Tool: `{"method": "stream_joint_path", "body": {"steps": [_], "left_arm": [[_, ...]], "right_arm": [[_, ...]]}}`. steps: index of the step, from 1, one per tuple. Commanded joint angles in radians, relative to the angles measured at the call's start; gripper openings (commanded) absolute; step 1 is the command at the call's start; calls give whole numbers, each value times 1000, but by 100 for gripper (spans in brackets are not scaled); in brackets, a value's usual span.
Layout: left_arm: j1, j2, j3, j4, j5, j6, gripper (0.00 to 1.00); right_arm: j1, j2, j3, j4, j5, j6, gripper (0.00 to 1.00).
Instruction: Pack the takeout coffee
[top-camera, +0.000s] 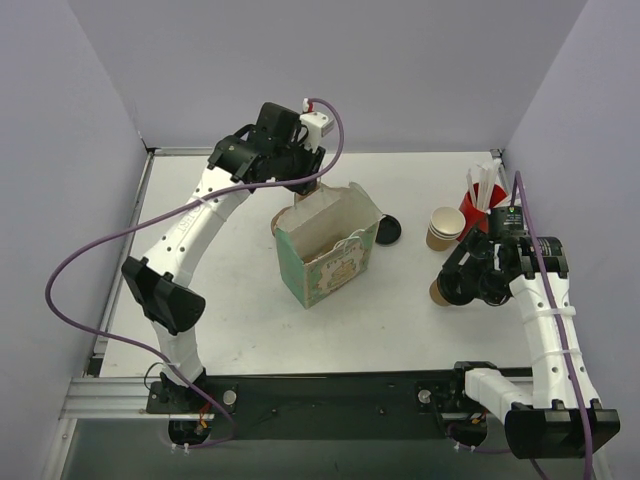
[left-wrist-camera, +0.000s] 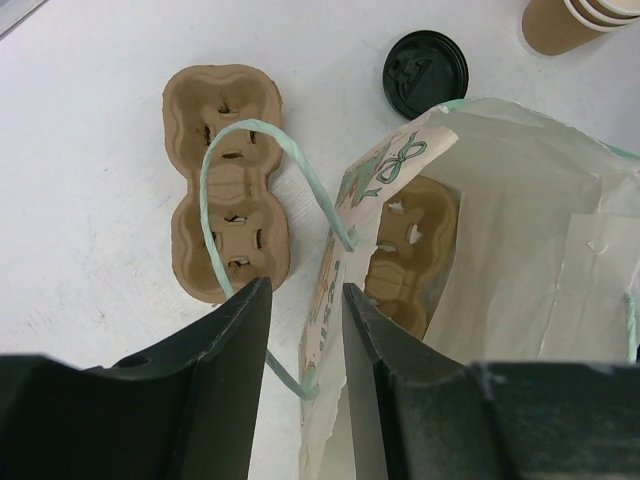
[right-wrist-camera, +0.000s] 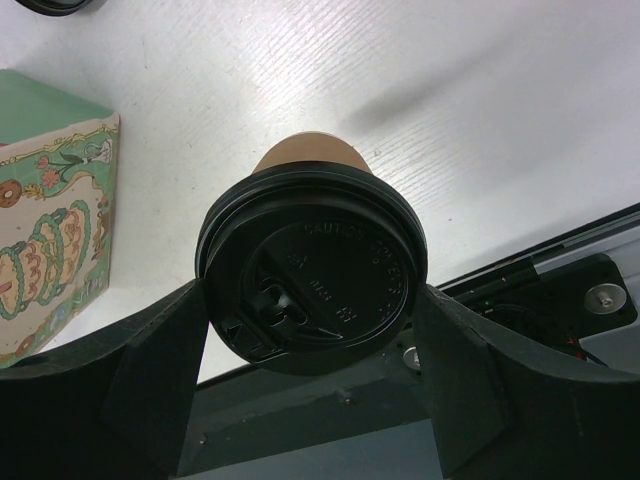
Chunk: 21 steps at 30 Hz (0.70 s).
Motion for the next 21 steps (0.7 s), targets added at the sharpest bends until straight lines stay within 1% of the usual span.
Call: {"method": "stream_joint_path", "body": {"steps": [1, 11, 21], "left_arm": [[13, 16, 33, 6, 48, 26, 45], [14, 38, 8, -8, 65, 19, 48], [13, 27, -24, -28, 37, 10, 47]], "right_arm": [[7, -13, 37, -53, -7, -1, 47], [7, -18, 50, -58, -12, 2, 47], [7, -12, 85, -67, -26, 5, 47]]}}
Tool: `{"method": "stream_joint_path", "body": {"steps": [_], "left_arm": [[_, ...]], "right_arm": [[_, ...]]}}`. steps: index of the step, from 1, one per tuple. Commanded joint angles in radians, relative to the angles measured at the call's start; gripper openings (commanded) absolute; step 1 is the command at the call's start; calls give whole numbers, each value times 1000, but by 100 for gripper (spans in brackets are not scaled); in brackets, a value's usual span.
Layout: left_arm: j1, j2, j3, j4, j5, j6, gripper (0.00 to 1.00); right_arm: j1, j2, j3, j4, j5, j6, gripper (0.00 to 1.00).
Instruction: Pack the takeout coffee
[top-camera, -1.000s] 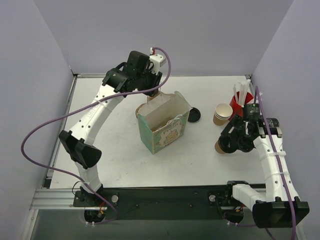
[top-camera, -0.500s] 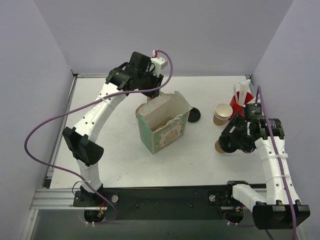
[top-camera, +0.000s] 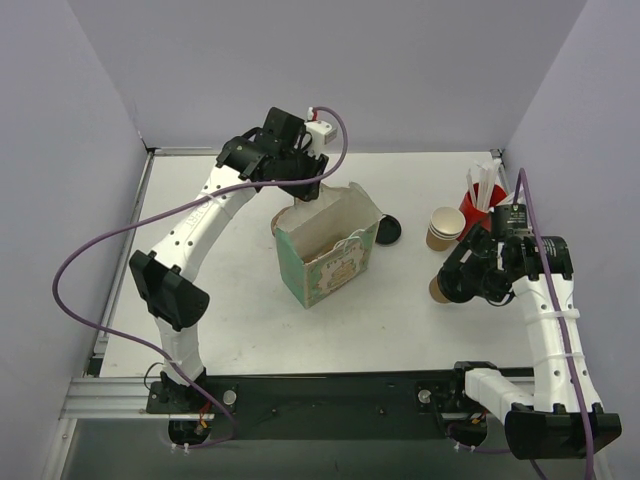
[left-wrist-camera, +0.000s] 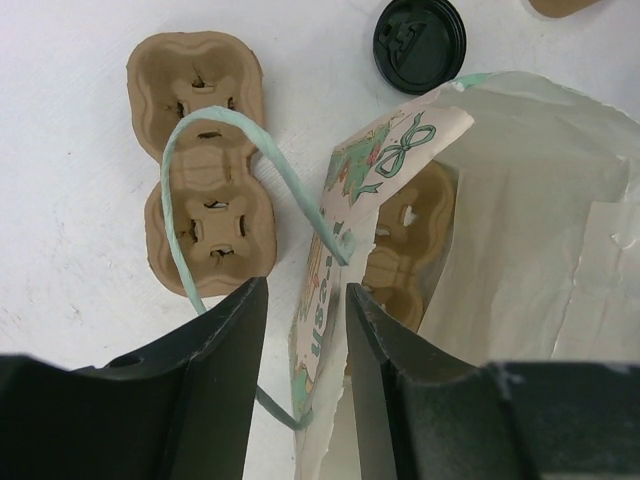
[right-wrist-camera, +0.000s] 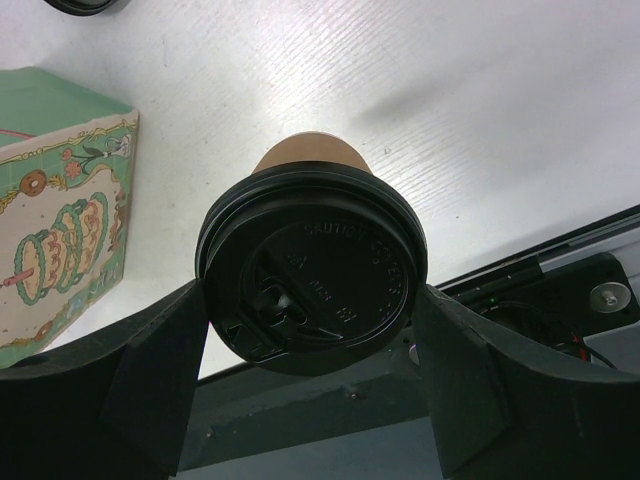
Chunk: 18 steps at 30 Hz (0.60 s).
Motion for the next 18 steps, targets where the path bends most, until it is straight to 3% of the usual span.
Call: {"method": "stream_joint_path", "body": {"steps": [1, 5, 8, 9, 12, 18], "left_arm": [[5, -16, -16, -16, -10, 4, 47], [4, -22, -36, -16, -14, 1, 46], [4, -30, -35, -14, -14, -2, 32], [4, -35, -36, -14, -11, -5, 19], [-4, -54, -35, -11, -5, -6, 0], [-93, -133, -49, 12, -158, -43, 0]], "right_arm": [[7, -4, 44, -44, -12, 4, 47], [7, -3, 58, -46, -16, 7, 47], [8, -1, 75, -50, -25, 9, 47], [8, 2, 95, -53, -32, 10, 47], [13, 19, 152, -67, -54, 17, 47], [96, 63, 394, -59, -106, 52, 47]]}}
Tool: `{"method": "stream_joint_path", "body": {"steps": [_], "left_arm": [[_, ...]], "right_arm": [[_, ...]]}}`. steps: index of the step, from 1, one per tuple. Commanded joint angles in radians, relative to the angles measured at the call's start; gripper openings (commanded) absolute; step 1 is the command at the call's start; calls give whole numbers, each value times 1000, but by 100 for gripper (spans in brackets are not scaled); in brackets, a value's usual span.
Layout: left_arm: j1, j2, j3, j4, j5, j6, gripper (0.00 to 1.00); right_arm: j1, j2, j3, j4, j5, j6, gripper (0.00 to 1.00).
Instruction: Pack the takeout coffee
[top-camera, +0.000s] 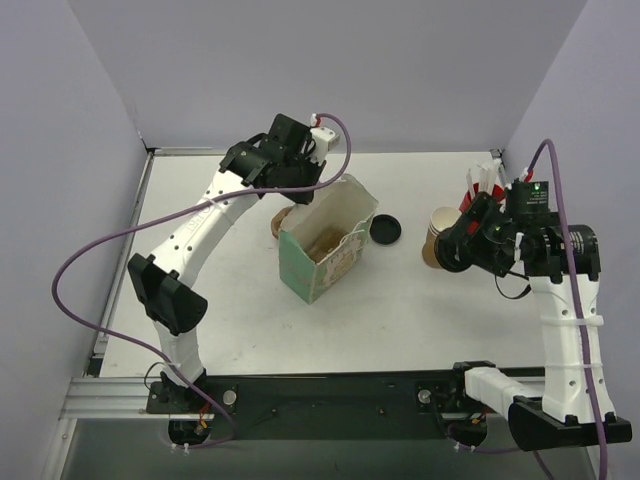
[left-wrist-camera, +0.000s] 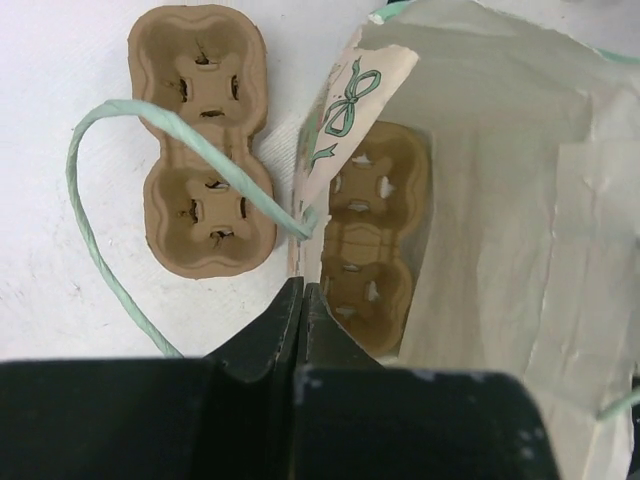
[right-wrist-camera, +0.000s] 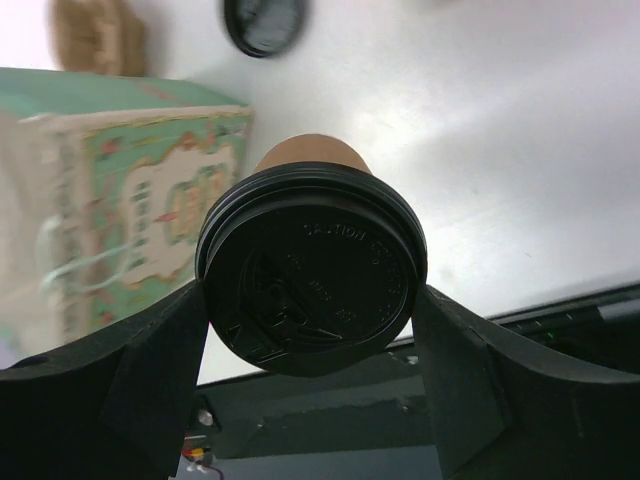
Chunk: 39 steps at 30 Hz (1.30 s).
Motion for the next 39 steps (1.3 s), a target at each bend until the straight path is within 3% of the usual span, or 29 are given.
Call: {"method": "stream_joint_path", "body": {"steps": [1, 5, 7, 16, 21, 30, 39], "left_arm": [[-118, -122, -21, 41, -148, -24, 0], [-209, -149, -30, 56, -295, -67, 0], [-225, -158, -42, 68, -303, -99, 0], [-318, -222, -170, 166, -459, -240, 0], [-346, -227, -179, 166, -553, -323, 0], [-355, -274, -226, 261, -536, -428, 0], [-386, -397, -426, 504, -449, -460, 0]], "right_arm": [[83, 27, 160, 4, -68, 47, 47], [156, 58, 269, 73, -114, 85, 47], [191, 66, 272, 131, -116, 111, 47], [398, 81, 167, 397, -105, 228, 46], [479, 110, 138, 402, -73, 245, 45], [489, 66, -50, 400, -60, 246, 45], [535, 53, -89, 356, 50, 202, 42]]}}
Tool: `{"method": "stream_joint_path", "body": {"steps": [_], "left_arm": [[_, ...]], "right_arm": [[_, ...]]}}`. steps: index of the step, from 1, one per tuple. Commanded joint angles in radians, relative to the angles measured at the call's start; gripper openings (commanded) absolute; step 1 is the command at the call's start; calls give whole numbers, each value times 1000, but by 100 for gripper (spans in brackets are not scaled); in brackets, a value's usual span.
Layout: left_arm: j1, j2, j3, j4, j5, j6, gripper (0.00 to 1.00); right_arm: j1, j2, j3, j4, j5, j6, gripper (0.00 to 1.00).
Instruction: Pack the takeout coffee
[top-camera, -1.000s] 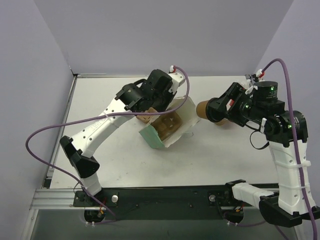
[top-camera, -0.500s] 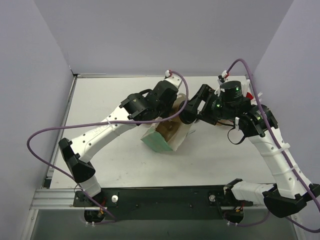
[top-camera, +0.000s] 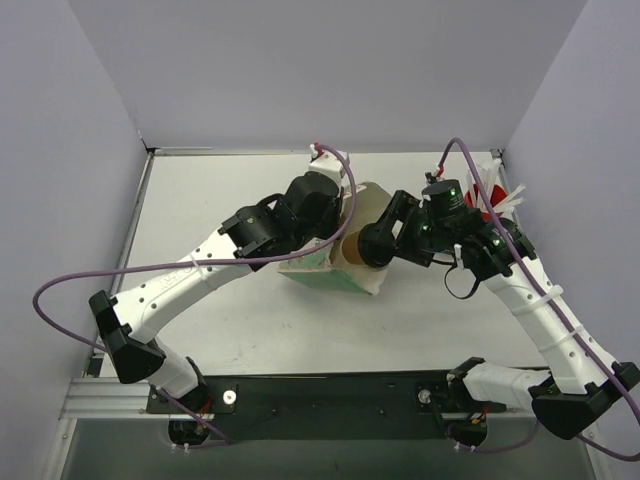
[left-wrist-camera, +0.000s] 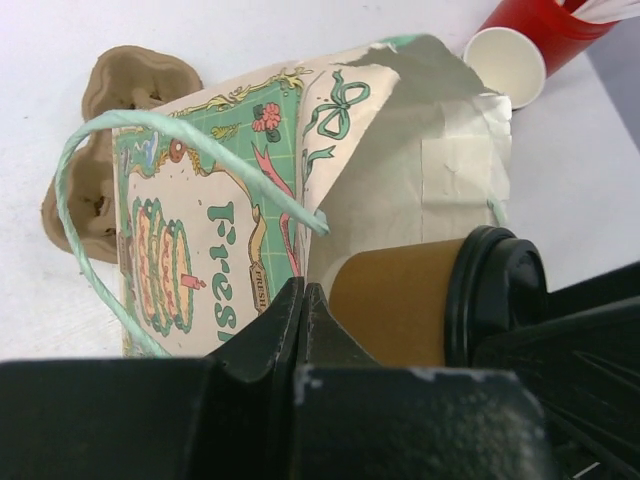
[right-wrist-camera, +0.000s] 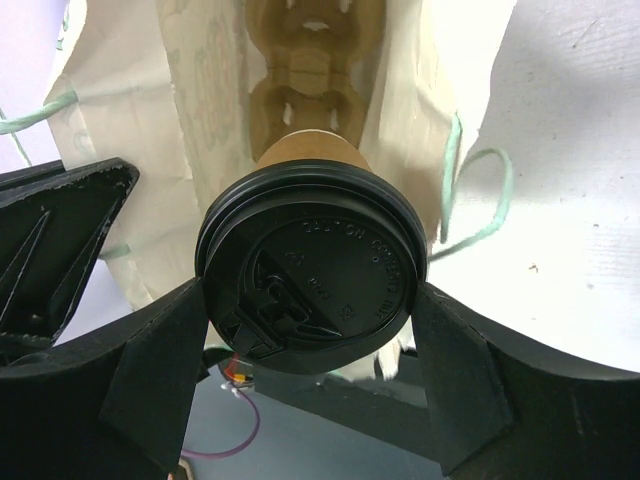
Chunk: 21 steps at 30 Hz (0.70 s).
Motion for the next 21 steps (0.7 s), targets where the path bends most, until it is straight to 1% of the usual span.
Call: {"method": "stream_joint_path", "body": {"steps": [1, 4, 6, 7, 13, 17, 21], "left_arm": [[-23, -79, -53, 204, 62, -23, 0], [-28, -119, -132, 278, 88, -14, 0], [-36, -154, -191, 333, 87, -20, 0], [-34, -165, -207, 348, 89, -29, 0], [-45, -207, -299, 423, 89, -115, 0], [-54, -256, -379, 506, 107, -124, 0], [-56, -294, -457, 595, 144, -114, 0]], "right_arm": [[39, -34, -13, -11, 100, -32, 42], [76, -34, -17, -5, 155, -45, 42], [100, -31, -21, -2, 163, -51, 42], [103, -26, -27, -2, 186, -52, 42], [117, 0, -41, -17, 195, -42, 40], [148, 17, -37, -49, 252, -65, 40], [183, 20, -68, -49, 272, -74, 40]]}}
